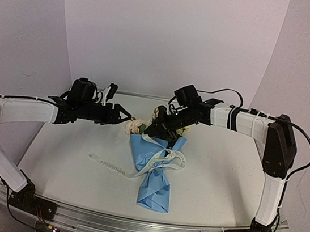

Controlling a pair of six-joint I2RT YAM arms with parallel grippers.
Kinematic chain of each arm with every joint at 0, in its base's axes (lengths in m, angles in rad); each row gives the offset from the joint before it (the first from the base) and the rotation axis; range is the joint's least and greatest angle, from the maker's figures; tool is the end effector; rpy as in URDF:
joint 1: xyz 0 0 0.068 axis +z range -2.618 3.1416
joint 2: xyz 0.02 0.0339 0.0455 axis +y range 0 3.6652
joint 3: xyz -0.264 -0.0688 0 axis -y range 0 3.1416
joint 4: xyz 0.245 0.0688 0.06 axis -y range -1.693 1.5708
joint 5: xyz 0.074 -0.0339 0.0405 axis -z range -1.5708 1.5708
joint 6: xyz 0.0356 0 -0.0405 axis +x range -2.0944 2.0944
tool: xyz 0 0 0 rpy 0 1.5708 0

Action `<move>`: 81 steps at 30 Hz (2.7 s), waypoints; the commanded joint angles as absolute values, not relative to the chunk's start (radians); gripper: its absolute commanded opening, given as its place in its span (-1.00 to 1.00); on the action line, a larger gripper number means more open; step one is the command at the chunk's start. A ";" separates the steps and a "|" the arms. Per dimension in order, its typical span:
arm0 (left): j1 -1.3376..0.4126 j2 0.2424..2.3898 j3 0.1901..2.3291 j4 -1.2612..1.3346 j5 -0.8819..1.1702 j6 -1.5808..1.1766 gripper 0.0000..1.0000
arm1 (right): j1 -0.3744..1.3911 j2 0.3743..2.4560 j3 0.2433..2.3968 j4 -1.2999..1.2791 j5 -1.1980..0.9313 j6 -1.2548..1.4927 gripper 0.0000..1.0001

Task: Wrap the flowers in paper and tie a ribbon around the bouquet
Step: Cross the half-tied ribbon over the folded bouquet.

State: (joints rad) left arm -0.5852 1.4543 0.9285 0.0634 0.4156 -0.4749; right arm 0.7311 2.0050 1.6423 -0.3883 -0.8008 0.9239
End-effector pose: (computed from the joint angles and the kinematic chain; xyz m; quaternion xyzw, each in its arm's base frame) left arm 0.2644 -0.1924 0.2571 0.1543 0.8248 -0.4117 0.3556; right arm 0.3206 0.3219 0.2548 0.0733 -0.8556 -0.5121 0.0149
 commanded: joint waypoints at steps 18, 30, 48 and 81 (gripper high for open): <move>-0.554 1.865 1.152 0.363 0.907 -1.138 0.45 | 0.811 1.923 1.685 -0.608 -0.644 0.465 -1.00; -0.623 1.969 1.236 0.367 0.919 -1.157 0.26 | 0.825 1.914 1.675 -0.622 -0.590 0.391 -1.00; -0.618 1.858 1.206 0.194 0.670 -0.947 -1.00 | 0.826 1.655 1.416 -0.652 -0.304 0.346 0.03; -0.598 1.496 0.964 0.059 0.556 -0.591 -0.99 | 0.826 1.699 1.336 -0.561 -0.223 0.359 -1.00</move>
